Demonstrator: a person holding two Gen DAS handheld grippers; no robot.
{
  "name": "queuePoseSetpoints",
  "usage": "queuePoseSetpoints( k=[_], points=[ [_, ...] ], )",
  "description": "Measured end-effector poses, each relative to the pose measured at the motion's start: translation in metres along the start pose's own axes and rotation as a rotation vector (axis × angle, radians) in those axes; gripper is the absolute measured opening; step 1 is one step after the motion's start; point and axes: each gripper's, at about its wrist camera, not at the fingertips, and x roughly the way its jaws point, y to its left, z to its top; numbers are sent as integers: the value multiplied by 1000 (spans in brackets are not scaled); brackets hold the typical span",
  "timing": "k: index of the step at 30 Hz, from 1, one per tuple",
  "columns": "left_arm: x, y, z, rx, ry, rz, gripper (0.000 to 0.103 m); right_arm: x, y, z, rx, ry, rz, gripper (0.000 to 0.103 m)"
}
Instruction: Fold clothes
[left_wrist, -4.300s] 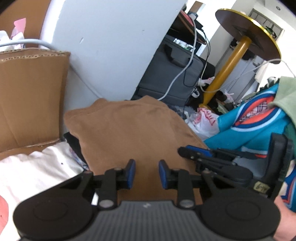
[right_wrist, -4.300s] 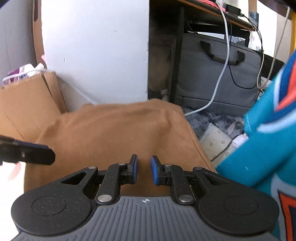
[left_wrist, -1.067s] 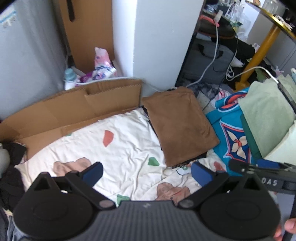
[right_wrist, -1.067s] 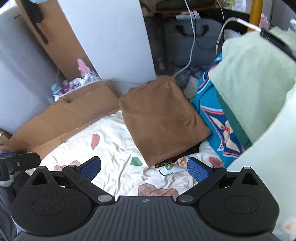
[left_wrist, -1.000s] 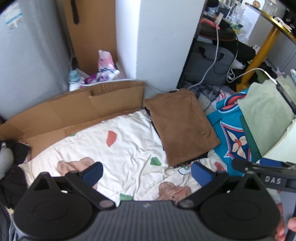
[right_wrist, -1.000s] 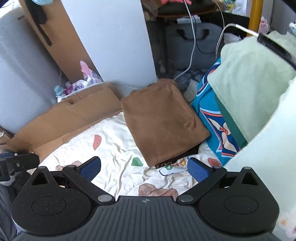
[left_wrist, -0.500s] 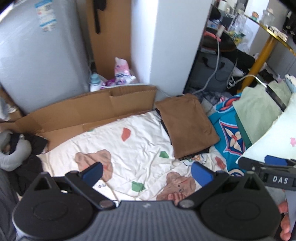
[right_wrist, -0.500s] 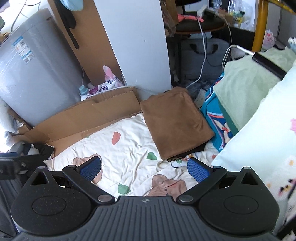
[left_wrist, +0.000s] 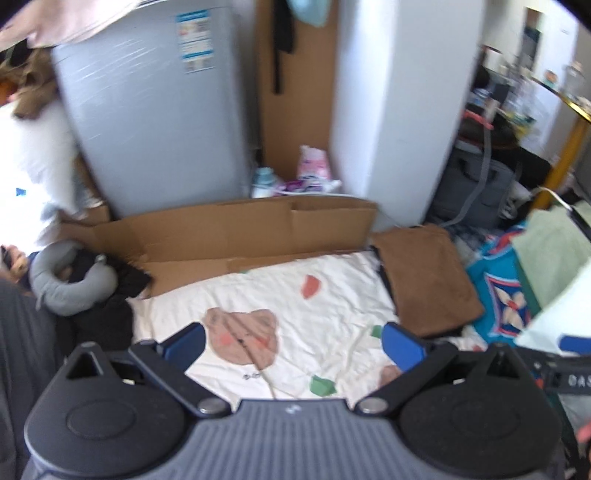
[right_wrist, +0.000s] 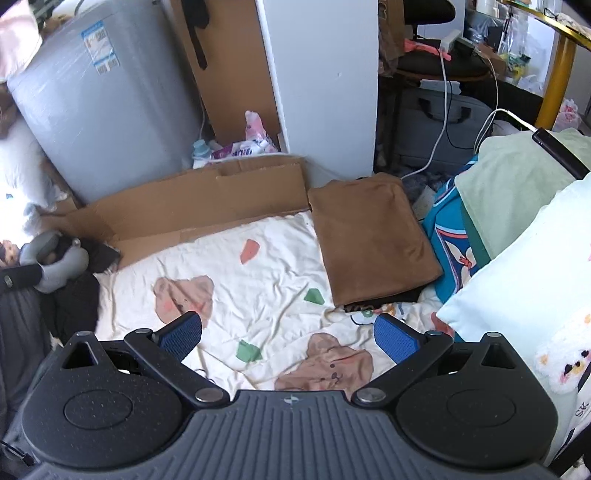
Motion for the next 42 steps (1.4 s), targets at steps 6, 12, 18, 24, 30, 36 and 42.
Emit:
queuePoseSetpoints(
  k=[6, 12, 18, 24, 30, 36, 42],
  points=[
    [16, 11, -27, -56, 41, 12, 103, 14, 0, -14, -10, 19, -2, 103],
    [20, 12, -54, -58, 50, 25, 103, 23, 8, -24, -47, 13, 13, 103],
    [25, 5, -81, -78, 66, 42, 103, 28, 11, -37, -81, 6, 6, 103],
    [32, -5, -105, -105, 91, 24, 103, 31, 21, -55, -142, 4, 35, 103],
    [34, -4, -118, -153, 87, 33, 103, 34, 22, -71, -162, 11, 58, 102],
    [35, -1, -123, -177, 78, 52, 103, 31, 19, -75, -163, 12, 64, 103],
    [37, -7, -129, -170, 83, 65, 103, 33, 15, -78, -147, 26, 79, 103]
  ],
)
